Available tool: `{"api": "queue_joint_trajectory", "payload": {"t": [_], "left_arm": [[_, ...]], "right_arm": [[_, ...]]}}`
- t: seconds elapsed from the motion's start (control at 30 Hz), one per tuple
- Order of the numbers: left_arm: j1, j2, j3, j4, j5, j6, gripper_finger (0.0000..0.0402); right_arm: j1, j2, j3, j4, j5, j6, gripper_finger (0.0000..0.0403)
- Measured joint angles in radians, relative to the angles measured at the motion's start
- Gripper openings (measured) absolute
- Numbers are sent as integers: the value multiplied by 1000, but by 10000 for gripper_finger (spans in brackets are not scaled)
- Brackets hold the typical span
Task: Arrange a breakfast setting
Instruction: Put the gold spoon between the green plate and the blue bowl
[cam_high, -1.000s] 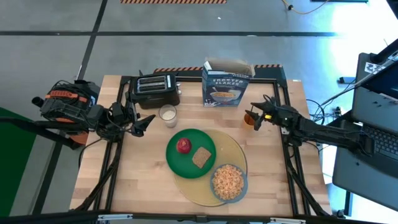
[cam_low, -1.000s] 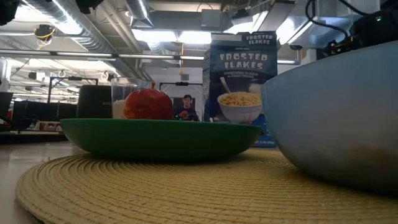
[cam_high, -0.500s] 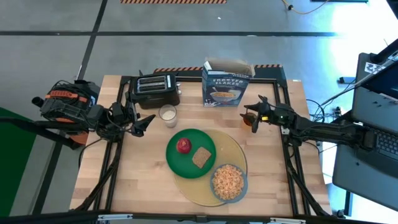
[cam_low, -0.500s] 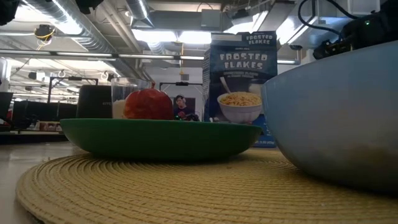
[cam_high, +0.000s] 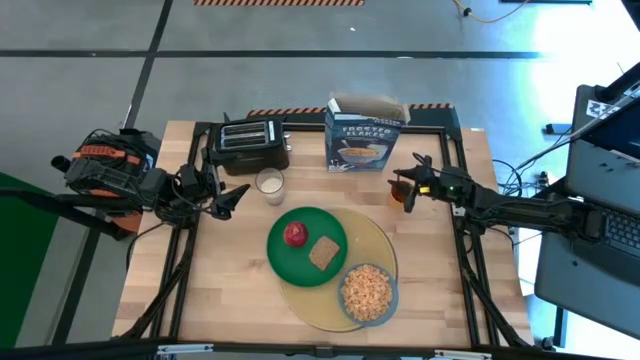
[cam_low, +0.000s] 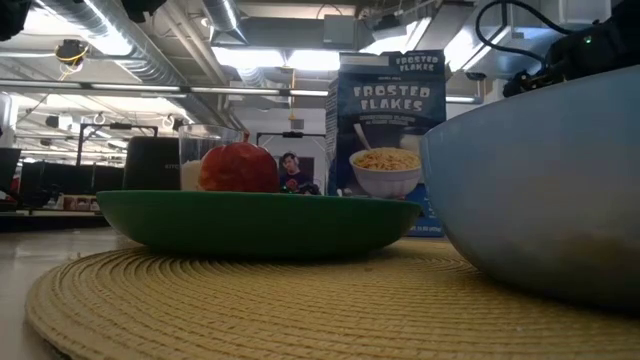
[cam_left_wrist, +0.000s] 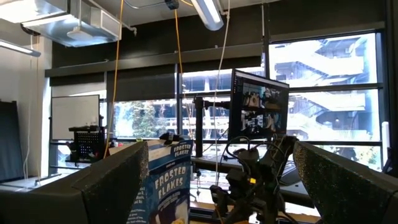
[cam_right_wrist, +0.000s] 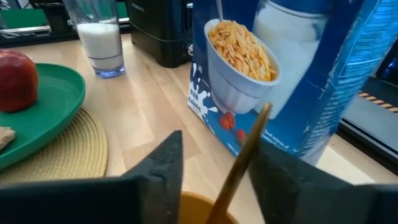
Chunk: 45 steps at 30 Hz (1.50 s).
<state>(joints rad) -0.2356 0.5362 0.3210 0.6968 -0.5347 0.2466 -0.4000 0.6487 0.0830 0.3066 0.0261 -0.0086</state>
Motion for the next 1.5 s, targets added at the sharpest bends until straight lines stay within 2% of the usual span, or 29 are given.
{"api": "queue_joint_trajectory", "payload": {"t": [0.27,0.4,0.63,0.87,1.03,1.27,1.5], "left_arm": [[0,0,0,0,0,0,397],[0,0,0,0,0,0,397],[0,0,0,-8,0,-2,397],[0,0,0,-8,0,-7,397],[0,0,0,-16,0,-10,397],[0,0,0,-32,0,-33,397],[0,0,0,-32,1,-37,397]], "right_arm": [[0,0,0,-1,0,0,48],[1,-1,0,2,0,-2,9],[0,-4,0,-1,-16,0,23],[0,-5,0,4,-29,0,5],[0,-15,0,4,-36,0,11],[0,-76,0,1,-37,1,7],[0,-163,0,-112,-37,2,5]]}}
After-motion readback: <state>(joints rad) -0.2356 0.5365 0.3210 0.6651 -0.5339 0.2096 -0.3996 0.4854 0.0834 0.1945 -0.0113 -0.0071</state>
